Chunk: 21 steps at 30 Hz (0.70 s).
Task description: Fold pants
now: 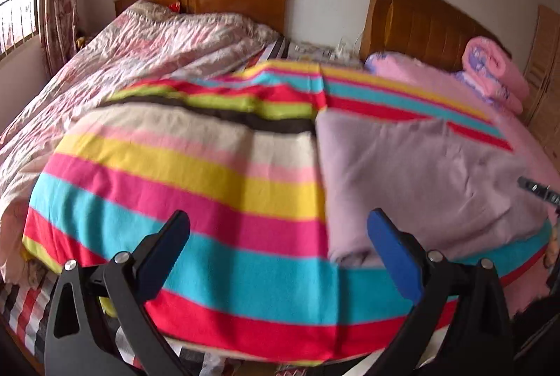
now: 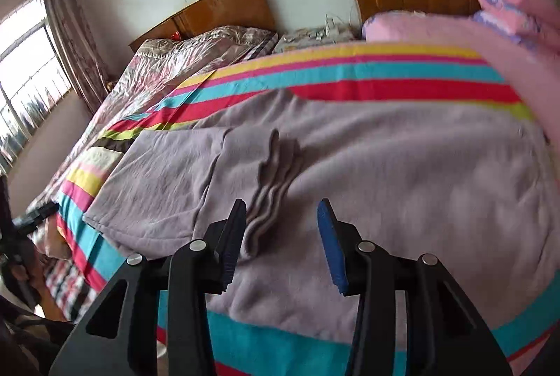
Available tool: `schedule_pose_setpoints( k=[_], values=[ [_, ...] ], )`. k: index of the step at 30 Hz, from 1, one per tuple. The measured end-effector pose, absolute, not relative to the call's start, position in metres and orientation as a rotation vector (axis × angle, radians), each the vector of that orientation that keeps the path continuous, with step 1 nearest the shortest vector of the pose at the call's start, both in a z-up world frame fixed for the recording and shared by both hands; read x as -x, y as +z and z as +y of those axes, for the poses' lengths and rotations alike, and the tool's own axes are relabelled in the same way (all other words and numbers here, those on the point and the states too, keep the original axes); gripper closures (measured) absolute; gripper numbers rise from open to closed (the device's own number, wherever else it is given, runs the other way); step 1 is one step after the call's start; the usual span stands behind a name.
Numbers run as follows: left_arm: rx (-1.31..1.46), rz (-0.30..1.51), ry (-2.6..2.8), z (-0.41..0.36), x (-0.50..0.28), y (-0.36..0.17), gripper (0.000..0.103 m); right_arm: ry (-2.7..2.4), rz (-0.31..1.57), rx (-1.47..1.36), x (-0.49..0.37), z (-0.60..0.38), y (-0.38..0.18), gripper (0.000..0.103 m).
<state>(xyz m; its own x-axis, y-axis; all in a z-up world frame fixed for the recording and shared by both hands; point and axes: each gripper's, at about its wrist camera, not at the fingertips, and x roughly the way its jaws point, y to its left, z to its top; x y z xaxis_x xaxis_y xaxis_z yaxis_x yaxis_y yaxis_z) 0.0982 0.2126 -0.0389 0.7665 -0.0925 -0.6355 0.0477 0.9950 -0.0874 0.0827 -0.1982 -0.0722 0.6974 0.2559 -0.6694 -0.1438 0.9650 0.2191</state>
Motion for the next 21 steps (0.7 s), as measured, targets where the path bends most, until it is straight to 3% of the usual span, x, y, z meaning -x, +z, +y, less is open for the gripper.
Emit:
schedule_pose_setpoints(
  k=[4, 9, 15, 21],
  values=[
    [0.068, 0.619, -0.261, 0.146, -0.16, -0.006, 0.001, 0.325, 0.736, 0.006, -0.128, -0.158, -0.063, 0.058],
    [-0.001, 0.79, -0.352, 0.069, -0.248, -0.049, 0.001, 0.397, 0.774, 0.15, -0.164, -0.11, -0.081, 0.057],
    [-0.016, 0.946, -0.24, 0.08, -0.278, -0.123, 0.001, 0.409, 0.845, 0.153, -0.18, -0.131, -0.121, 0.056],
    [-0.042, 0.932, -0.217, 0.08, -0.278, -0.13, 0.001, 0.421, 0.832, 0.127, -0.178, -0.136, -0.121, 0.056]
  ],
)
